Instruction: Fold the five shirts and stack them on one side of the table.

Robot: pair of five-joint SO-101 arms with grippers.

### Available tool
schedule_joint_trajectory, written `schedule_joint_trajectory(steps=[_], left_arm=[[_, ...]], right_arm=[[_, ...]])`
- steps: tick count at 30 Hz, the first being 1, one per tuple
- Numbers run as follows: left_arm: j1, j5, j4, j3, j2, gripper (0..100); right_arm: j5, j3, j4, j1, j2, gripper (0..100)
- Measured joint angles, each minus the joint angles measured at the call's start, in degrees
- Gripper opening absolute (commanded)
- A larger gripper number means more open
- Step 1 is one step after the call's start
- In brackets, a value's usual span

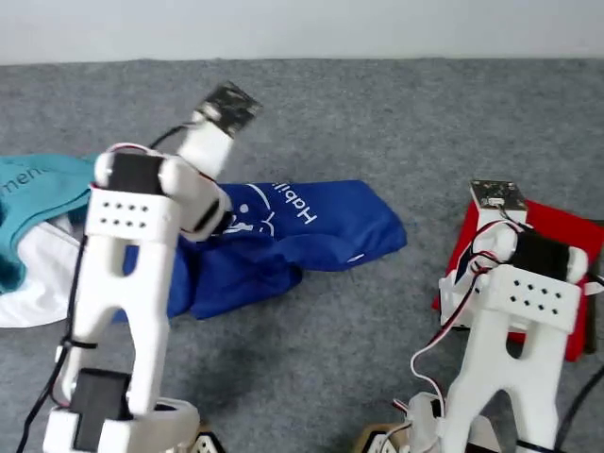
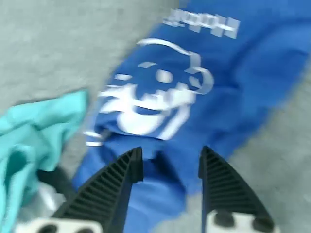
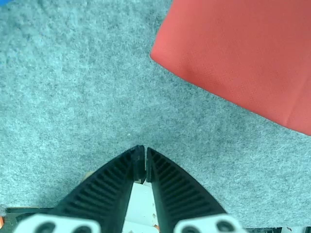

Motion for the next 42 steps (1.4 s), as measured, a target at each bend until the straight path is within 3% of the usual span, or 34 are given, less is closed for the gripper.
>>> schedule_joint_trajectory(steps=[5,10,15,23,30,36,42], left_arm=[[8.44,4.22,2.37,4.31,-0.18,20],[13.45,11.25,-9.49,17.49,-0.18,25],[14.15,12.57,-21.89,28.92,0.09,25],[12.13,14.24,-27.34,26.9,14.24,25],[11.52,14.77,-27.08,20.66,20.84,2],[11.78,12.13,-20.92,20.22,17.85,1],[11.69,10.9,-9.41,20.22,2.64,1]], right_arm=[[0.0,0.0,0.0,0.0,0.0,0.9],[0.0,0.0,0.0,0.0,0.0,0.9],[0.0,0.0,0.0,0.0,0.0,0.9],[0.0,2.73,0.0,0.0,0.0,0.9],[0.0,4.48,0.0,0.0,-0.79,0.9],[0.0,4.48,0.0,0.0,-0.79,0.9],[0.0,4.48,0.0,0.0,-0.79,0.9]])
